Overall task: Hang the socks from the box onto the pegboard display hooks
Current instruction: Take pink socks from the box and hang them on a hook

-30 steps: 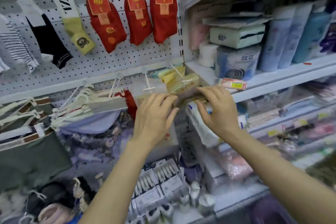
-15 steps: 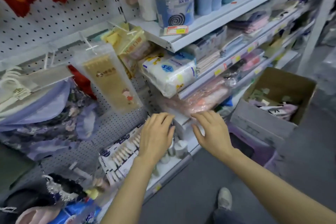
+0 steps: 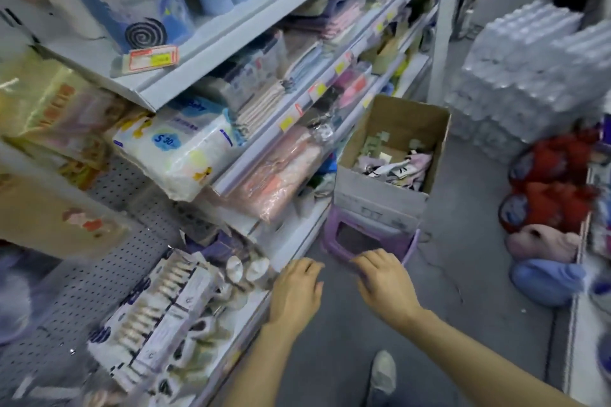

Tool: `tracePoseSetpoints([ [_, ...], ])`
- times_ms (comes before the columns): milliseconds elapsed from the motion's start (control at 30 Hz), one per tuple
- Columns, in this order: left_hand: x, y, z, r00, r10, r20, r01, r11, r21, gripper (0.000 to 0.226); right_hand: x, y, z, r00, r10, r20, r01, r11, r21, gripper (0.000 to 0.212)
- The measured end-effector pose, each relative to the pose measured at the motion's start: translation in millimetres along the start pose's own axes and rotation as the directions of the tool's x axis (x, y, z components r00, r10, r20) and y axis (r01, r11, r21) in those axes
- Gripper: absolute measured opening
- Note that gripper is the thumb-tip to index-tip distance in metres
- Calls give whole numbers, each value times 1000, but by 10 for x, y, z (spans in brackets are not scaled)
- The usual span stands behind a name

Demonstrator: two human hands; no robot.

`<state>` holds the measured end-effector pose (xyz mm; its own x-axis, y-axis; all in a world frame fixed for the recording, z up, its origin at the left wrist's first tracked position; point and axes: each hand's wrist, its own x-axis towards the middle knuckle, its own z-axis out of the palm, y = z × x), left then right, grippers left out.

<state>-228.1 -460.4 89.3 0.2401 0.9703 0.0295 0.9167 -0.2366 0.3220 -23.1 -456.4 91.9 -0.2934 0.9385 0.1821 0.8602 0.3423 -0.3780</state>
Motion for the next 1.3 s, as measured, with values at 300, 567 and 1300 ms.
tracePoseSetpoints([
  [300, 951, 490, 369, 997, 61, 45, -59, 997, -46, 31, 322, 1075, -213, 986, 168, 0, -168, 985, -42, 16],
  [567, 2265, 622, 317, 986, 122, -113, -134, 986, -103, 23, 939, 1513, -262, 958, 258, -124, -262, 965, -20, 14],
  [1300, 5316, 1150, 2065, 819, 356, 450, -330, 934, -139, 34, 2199, 2505, 244, 895, 447, -10, -447, 895, -1, 24],
])
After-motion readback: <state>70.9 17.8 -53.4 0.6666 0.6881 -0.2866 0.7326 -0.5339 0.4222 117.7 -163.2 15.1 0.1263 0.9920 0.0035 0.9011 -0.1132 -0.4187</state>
